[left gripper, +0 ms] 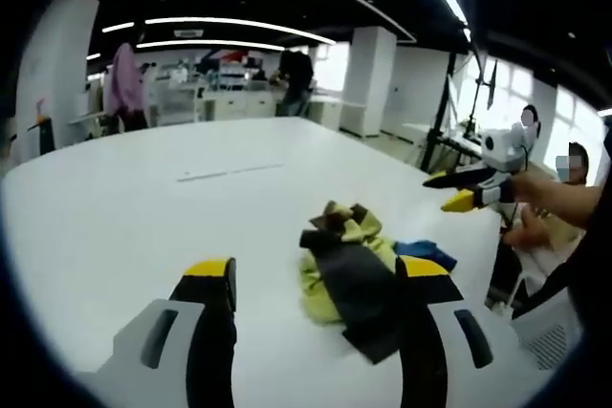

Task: Fold the garment on the visible template until the final outline fits inside the template.

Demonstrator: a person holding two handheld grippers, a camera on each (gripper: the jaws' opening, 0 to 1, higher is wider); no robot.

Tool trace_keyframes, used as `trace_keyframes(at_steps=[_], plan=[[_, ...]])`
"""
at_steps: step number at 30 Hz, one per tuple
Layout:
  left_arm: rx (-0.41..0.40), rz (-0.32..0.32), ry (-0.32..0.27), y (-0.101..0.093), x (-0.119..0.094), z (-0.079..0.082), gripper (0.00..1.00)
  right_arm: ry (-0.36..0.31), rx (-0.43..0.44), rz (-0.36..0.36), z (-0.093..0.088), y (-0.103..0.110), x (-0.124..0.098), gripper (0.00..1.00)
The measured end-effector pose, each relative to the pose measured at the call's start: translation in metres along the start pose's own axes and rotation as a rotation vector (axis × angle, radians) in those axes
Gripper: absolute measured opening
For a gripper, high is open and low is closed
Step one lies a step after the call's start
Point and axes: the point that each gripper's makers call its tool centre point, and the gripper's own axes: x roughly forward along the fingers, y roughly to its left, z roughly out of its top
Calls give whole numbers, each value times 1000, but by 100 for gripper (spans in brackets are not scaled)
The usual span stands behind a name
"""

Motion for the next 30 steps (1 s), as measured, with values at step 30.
trace_keyframes(at_steps=[30], plan=[[-86, -114, 110, -8, 73, -40, 40, 62, 51, 65, -2, -23, 89, 41]])
